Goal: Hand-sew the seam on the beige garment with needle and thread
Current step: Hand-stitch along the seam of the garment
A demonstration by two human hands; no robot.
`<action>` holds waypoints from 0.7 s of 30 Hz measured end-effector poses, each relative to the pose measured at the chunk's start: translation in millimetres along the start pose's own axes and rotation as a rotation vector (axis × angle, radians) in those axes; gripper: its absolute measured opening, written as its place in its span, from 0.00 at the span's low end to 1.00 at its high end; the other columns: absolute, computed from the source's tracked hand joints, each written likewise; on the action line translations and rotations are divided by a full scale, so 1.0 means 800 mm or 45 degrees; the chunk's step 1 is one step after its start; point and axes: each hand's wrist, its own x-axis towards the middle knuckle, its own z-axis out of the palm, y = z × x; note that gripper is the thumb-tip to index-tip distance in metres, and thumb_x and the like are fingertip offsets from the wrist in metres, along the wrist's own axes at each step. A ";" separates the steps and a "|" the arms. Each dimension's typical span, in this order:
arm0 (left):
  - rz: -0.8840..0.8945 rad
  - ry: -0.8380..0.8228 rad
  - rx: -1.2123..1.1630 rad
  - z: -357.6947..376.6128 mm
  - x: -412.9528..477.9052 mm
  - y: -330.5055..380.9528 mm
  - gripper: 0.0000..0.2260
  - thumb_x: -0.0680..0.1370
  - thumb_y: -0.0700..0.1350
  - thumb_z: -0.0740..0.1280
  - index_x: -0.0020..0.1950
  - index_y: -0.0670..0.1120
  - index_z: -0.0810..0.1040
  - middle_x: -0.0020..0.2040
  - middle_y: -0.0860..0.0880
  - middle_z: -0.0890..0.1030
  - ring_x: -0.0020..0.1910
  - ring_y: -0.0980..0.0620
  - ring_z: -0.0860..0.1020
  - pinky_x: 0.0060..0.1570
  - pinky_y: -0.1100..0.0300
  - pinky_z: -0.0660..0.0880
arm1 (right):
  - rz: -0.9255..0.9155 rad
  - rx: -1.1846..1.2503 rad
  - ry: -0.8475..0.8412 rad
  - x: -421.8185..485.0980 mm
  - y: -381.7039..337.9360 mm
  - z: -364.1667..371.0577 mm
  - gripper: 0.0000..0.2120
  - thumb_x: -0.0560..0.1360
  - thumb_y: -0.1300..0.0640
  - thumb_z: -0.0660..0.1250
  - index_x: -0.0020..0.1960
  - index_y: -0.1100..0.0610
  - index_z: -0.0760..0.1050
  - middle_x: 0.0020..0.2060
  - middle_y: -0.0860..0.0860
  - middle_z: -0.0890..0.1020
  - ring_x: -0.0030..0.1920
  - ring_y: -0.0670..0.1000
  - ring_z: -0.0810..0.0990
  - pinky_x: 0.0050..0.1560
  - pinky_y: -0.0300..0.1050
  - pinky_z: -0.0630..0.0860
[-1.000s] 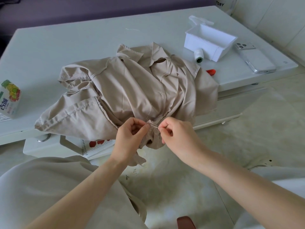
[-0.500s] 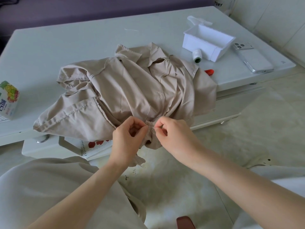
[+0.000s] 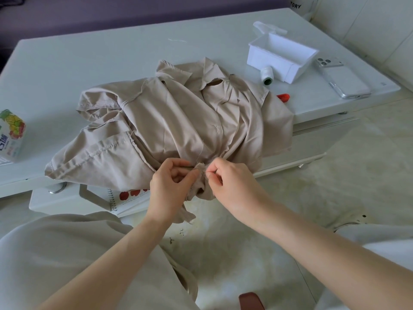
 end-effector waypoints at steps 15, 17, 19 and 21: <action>0.094 0.050 0.167 -0.002 -0.005 0.004 0.05 0.73 0.41 0.73 0.38 0.48 0.80 0.31 0.51 0.81 0.31 0.52 0.78 0.33 0.62 0.77 | -0.018 -0.034 0.021 0.003 -0.004 0.002 0.08 0.79 0.58 0.59 0.44 0.58 0.74 0.32 0.51 0.78 0.34 0.53 0.77 0.36 0.49 0.73; 0.158 0.015 0.195 0.000 -0.010 0.006 0.06 0.72 0.40 0.73 0.37 0.49 0.80 0.30 0.54 0.81 0.29 0.56 0.77 0.33 0.65 0.76 | -0.023 -0.048 0.018 0.004 -0.006 0.002 0.07 0.79 0.57 0.59 0.46 0.58 0.74 0.34 0.52 0.79 0.37 0.54 0.77 0.36 0.46 0.72; 0.180 -0.008 0.194 0.001 -0.013 0.006 0.06 0.73 0.39 0.73 0.38 0.49 0.80 0.29 0.55 0.81 0.28 0.59 0.77 0.32 0.68 0.74 | -0.013 -0.052 0.013 0.004 -0.008 0.003 0.08 0.80 0.57 0.58 0.49 0.58 0.75 0.38 0.53 0.81 0.40 0.54 0.78 0.37 0.44 0.70; 0.175 0.003 0.192 0.001 -0.012 0.005 0.06 0.73 0.40 0.73 0.38 0.49 0.80 0.29 0.55 0.81 0.28 0.58 0.77 0.33 0.67 0.75 | 0.003 -0.040 0.008 0.005 -0.009 0.004 0.08 0.80 0.56 0.58 0.52 0.57 0.75 0.41 0.54 0.82 0.43 0.53 0.78 0.38 0.42 0.68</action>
